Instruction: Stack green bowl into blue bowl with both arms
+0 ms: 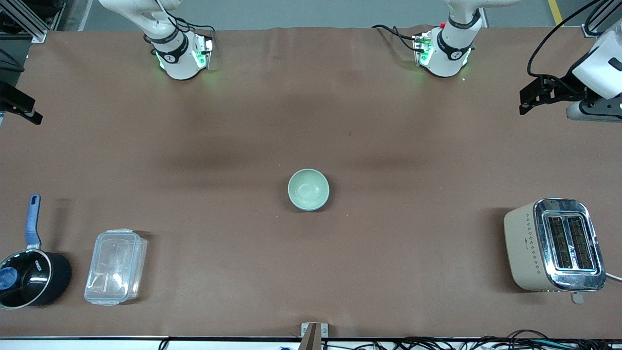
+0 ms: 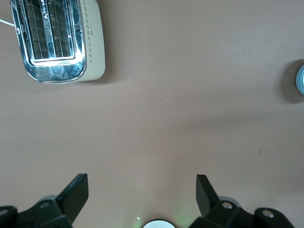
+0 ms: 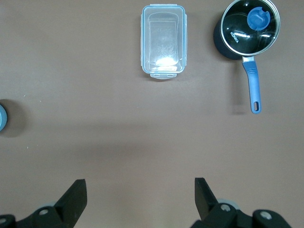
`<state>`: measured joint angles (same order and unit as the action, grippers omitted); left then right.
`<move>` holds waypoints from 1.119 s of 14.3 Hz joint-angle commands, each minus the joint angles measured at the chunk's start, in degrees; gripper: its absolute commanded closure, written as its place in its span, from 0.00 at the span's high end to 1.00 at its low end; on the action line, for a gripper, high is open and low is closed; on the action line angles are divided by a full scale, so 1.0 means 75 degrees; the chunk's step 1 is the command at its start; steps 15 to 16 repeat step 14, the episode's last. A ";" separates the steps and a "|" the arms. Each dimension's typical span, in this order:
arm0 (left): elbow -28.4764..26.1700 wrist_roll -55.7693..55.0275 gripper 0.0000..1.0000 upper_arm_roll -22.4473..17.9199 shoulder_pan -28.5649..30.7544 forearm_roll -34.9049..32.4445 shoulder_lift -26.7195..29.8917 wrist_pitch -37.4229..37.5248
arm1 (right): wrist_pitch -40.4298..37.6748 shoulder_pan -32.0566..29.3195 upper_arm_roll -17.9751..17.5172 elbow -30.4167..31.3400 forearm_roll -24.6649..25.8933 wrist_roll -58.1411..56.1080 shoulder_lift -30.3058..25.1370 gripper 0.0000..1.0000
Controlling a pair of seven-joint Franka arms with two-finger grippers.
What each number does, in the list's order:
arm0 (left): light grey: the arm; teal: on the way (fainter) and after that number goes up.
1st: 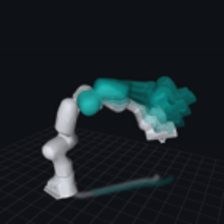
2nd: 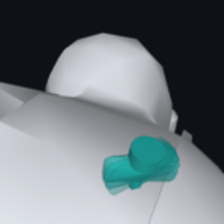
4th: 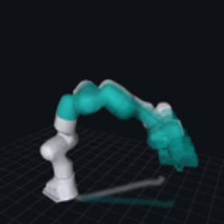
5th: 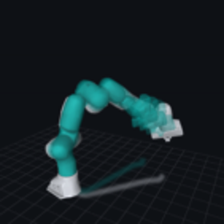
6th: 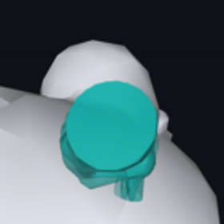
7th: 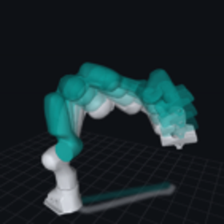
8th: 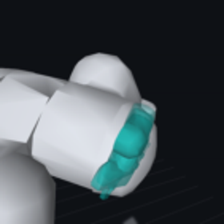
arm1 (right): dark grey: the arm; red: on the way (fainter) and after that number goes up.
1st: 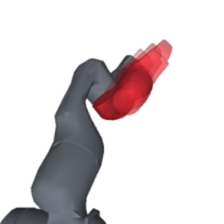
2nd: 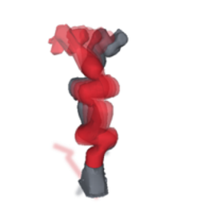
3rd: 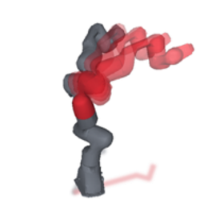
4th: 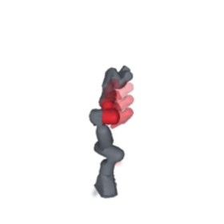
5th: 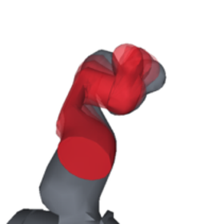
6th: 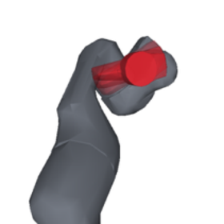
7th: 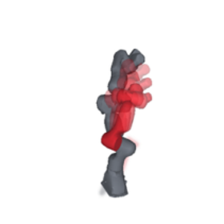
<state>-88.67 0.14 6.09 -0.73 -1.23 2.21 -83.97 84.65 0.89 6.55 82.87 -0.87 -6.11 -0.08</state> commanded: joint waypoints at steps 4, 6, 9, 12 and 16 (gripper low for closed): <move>0.0022 0.0133 1.00 -0.0051 -0.0079 0.0082 -0.0025 -0.0054 | -0.0060 0.0046 -0.0006 -0.0139 0.0057 0.0006 0.0022 1.00; 0.0022 0.0133 1.00 -0.0051 -0.0079 0.0082 -0.0037 -0.0054 | -0.0165 0.0093 -0.0018 -0.0139 0.0057 0.0018 0.0022 1.00; 0.0022 0.0133 1.00 -0.0051 -0.0067 0.0082 -0.0037 -0.0054 | -0.0200 0.0116 -0.0018 -0.0139 0.0069 0.0030 0.0022 1.00; 0.0022 0.0145 1.00 -0.0051 -0.0056 0.0082 -0.0037 -0.0054 | -0.0189 0.0128 -0.0018 -0.0151 0.0057 0.0252 0.0022 1.00; 0.0022 0.0122 1.00 -0.0051 -0.0079 0.0070 -0.0072 -0.0042 | -0.0247 0.0198 -0.0018 -0.0139 0.0057 0.0252 0.0022 1.00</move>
